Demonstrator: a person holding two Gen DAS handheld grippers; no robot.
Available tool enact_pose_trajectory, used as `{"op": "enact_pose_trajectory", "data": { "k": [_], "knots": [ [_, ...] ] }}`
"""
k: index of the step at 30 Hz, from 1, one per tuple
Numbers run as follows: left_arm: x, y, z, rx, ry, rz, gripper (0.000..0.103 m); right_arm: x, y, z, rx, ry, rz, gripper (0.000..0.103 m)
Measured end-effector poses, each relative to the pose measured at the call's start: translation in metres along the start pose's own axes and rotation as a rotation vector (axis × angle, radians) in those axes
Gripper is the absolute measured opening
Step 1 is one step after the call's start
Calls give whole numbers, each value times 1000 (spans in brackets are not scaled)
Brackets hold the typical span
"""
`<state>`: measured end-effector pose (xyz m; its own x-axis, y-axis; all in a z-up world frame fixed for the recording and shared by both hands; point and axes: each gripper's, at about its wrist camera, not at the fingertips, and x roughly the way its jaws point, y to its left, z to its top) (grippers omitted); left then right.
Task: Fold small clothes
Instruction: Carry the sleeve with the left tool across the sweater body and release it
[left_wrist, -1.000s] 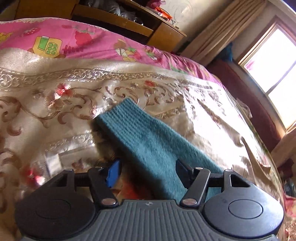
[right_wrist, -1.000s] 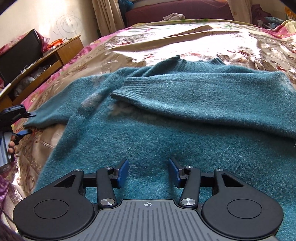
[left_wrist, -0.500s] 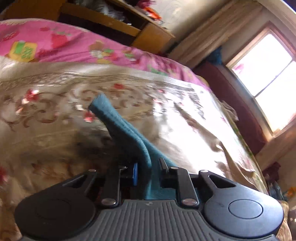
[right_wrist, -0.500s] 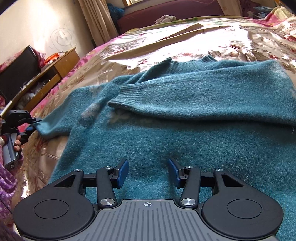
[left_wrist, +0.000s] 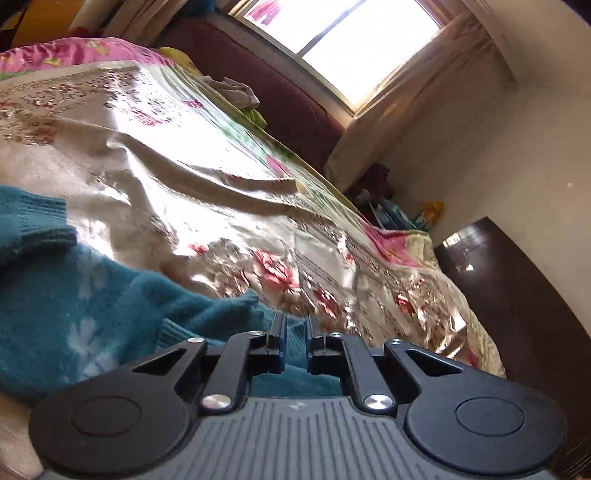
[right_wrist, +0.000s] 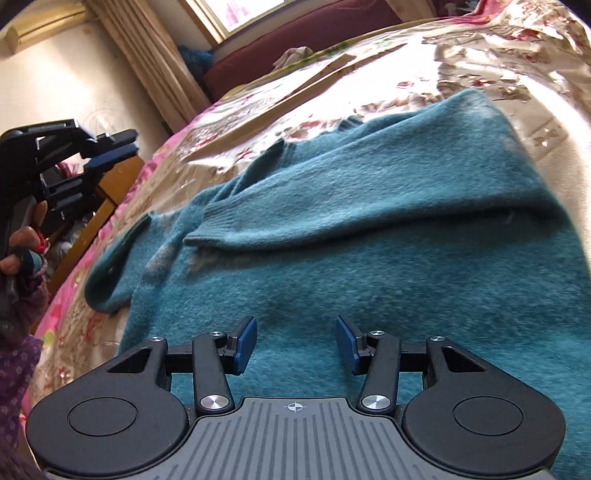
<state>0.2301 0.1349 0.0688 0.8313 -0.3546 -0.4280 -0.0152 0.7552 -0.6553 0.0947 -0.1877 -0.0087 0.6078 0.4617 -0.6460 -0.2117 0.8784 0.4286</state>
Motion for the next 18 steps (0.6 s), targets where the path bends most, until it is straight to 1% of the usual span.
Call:
{"op": "enact_pose_trajectory", "data": {
  "k": [1, 3, 4, 5, 8, 9, 11, 14, 16, 18],
  "knots": [
    [-3, -4, -6, 30, 4, 17, 16, -5, -4, 2, -4, -18, -1, 48],
    [-20, -1, -16, 96, -9, 100, 17, -5, -4, 7, 2, -18, 14, 48],
    [-32, 8, -21, 117, -19, 146, 20, -4, -3, 10, 1, -16, 24, 48],
    [-41, 16, -24, 129, -31, 196, 23, -3, 1, 13, -9, -14, 32, 48],
    [-66, 49, -28, 143, -74, 364, 25, 6, 23, 25, -69, -1, 63, 48],
    [-72, 61, -28, 137, -93, 408, 25, 12, 32, 30, -84, 11, 81, 48],
    [-79, 77, -29, 116, -123, 458, 27, 28, 56, 42, -109, 39, 114, 48],
    [-80, 89, -34, 119, -172, 509, 29, 58, 97, 63, -176, 69, 135, 48],
    [-77, 96, -37, 111, -209, 537, 30, 80, 124, 79, -203, 87, 149, 48],
    [-73, 104, -38, 78, -240, 549, 30, 103, 148, 95, -208, 101, 171, 48]
  ]
}}
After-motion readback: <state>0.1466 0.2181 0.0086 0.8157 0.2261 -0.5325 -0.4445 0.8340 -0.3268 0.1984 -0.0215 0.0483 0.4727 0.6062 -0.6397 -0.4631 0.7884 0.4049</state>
